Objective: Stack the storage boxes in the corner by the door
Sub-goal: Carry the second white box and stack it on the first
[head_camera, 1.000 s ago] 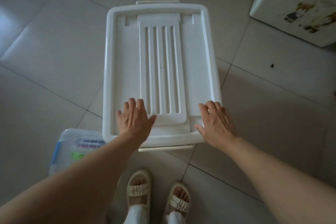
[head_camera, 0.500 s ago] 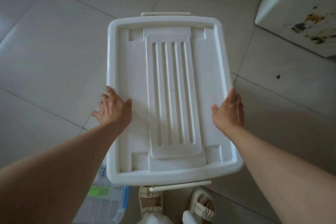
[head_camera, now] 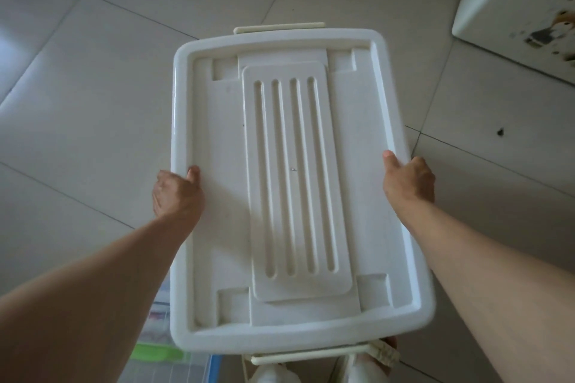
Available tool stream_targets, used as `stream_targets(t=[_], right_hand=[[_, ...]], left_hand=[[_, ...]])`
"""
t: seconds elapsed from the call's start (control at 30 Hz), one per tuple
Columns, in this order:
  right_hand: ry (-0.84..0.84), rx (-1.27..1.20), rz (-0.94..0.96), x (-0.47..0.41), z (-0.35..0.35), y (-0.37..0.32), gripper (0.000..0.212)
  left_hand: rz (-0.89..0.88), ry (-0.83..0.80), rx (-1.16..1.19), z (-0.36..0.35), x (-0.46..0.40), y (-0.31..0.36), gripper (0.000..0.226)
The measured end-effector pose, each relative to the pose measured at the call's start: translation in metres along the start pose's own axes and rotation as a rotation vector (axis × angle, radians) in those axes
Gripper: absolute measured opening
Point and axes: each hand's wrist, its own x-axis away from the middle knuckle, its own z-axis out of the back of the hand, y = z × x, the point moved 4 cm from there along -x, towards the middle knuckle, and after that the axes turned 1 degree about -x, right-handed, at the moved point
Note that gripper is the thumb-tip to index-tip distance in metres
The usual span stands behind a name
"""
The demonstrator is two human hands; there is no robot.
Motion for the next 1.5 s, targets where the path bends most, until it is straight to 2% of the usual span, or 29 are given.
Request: stream_targets(t=[0.23, 0.53, 0.97, 1.07, 1.5], right_hand=[[-0.011, 0.019, -0.029, 0.003, 0.044, -0.002, 0.061], [0.034, -0.021, -0.066, 0.012, 0.179, -0.006, 0.062], [0.236, -0.189, -0.123, -0.002, 0.433, -0.013, 0.060], [0.269, -0.205, -0.129, -0.010, 0.482, -0.022, 0.059], [0.417, -0.281, -0.355, -0.081, 0.611, -0.066, 0.064]], left_hand=[[-0.030, 0.032, -0.011, 0.028, 0.028, 0.035, 0.054], [-0.068, 0.009, -0.016, 0.075, 0.114, 0.116, 0.055], [-0.405, -0.013, 0.065, 0.152, 0.261, 0.334, 0.052], [-0.473, -0.059, 0.060, 0.163, 0.287, 0.382, 0.053], [-0.733, -0.222, -0.090, 0.163, 0.336, 0.609, 0.053]])
